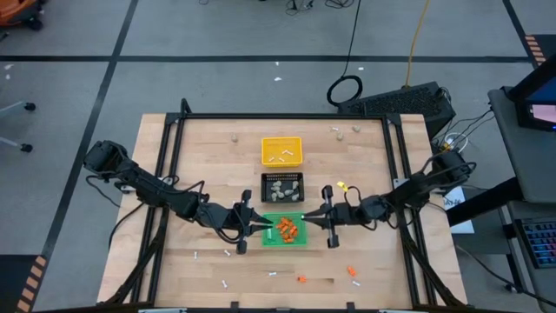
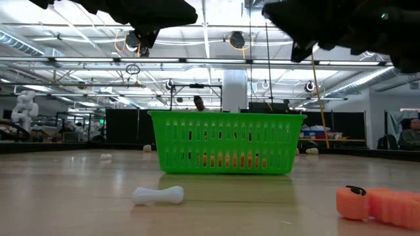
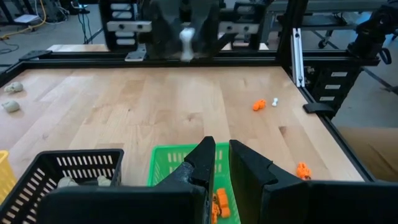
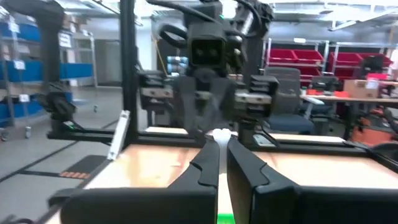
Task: Sort Halloween decoration
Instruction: Put the white bone toy into the yellow basket
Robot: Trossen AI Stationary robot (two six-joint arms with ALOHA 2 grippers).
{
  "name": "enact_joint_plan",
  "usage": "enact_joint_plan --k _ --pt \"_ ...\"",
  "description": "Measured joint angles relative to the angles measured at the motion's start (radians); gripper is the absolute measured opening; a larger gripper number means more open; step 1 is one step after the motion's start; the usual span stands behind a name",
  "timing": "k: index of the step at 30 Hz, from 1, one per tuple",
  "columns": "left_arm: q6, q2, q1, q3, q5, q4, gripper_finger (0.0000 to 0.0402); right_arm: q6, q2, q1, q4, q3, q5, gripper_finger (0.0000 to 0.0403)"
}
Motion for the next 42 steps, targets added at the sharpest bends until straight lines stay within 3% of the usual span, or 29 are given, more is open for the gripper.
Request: enact_joint_plan --k 17,42 --pt "0.034 0.0 0.003 0.0 0.0 -0.001 0.0047 -0.004 0.025 -0.1 0.012 0.0 -0.128 0.0" --pt "0.034 0.0 0.003 0.0 0.0 -0.001 0.0047 -0.142 0.025 -0.101 -0.04 0.001 -0.13 0.0"
